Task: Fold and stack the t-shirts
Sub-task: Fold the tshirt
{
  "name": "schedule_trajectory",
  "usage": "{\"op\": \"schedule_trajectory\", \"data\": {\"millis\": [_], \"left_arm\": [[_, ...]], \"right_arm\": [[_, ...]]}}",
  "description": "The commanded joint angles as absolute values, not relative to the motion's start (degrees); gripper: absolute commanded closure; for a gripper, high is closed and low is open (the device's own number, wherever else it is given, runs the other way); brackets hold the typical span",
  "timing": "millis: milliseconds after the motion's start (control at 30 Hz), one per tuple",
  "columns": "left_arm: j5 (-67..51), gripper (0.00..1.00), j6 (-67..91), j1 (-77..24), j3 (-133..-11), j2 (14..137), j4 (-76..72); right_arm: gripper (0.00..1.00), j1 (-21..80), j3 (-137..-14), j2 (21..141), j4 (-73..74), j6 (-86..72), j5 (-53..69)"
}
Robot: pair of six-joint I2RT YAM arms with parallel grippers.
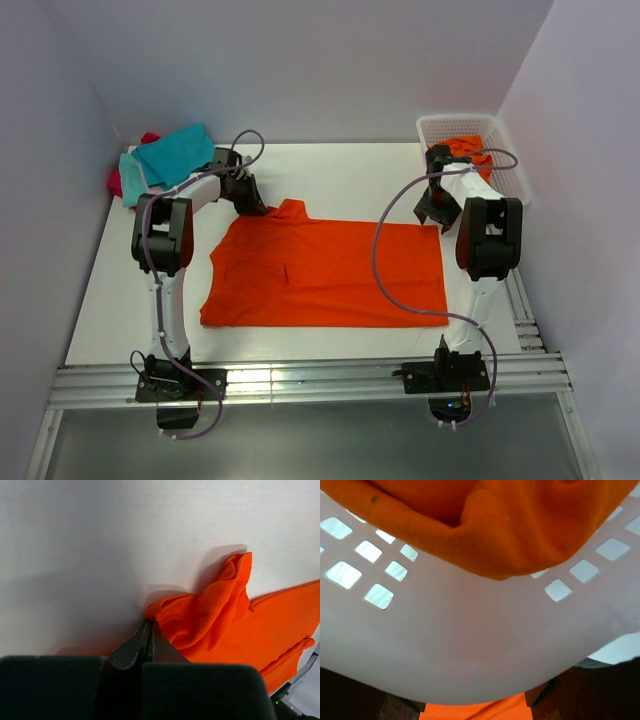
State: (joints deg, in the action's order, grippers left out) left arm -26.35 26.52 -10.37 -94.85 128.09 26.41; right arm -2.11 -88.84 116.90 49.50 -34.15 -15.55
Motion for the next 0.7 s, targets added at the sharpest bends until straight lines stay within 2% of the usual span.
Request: {"op": "schedule_trajectory", "data": {"millis": [0,300,467,567,667], "left_arm": [[-24.6,1.00,25.2,-10.5,-93.1,122.9,26.2],[-24.0,1.00,26.5,-10.5,-85.5,116.9,21.9],[-22.9,1.00,26.1,-10.5,-80.6,112.7,20.3],[-21.9,1.00,25.4,-10.5,-78.7,110.4,20.5],[-21.7,1.00,25.0,-10.5,-77.1,108.6,20.4]], "right_arm": [[0.34,-4.8,-93.2,124.9,50.8,-34.4,-23.2],[0.35,-3.7,-102.1,131.7,61.3,-33.5,-24.4],[0.43,-3.7,-106.9,135.2,65.3,-30.7,-22.2],[0.40,-3.7,-109.3,136.8,70.3,-28.7,-18.6],[0.42,-3.6,-102.5,130.6,67.1,-27.9,-16.3]]}}
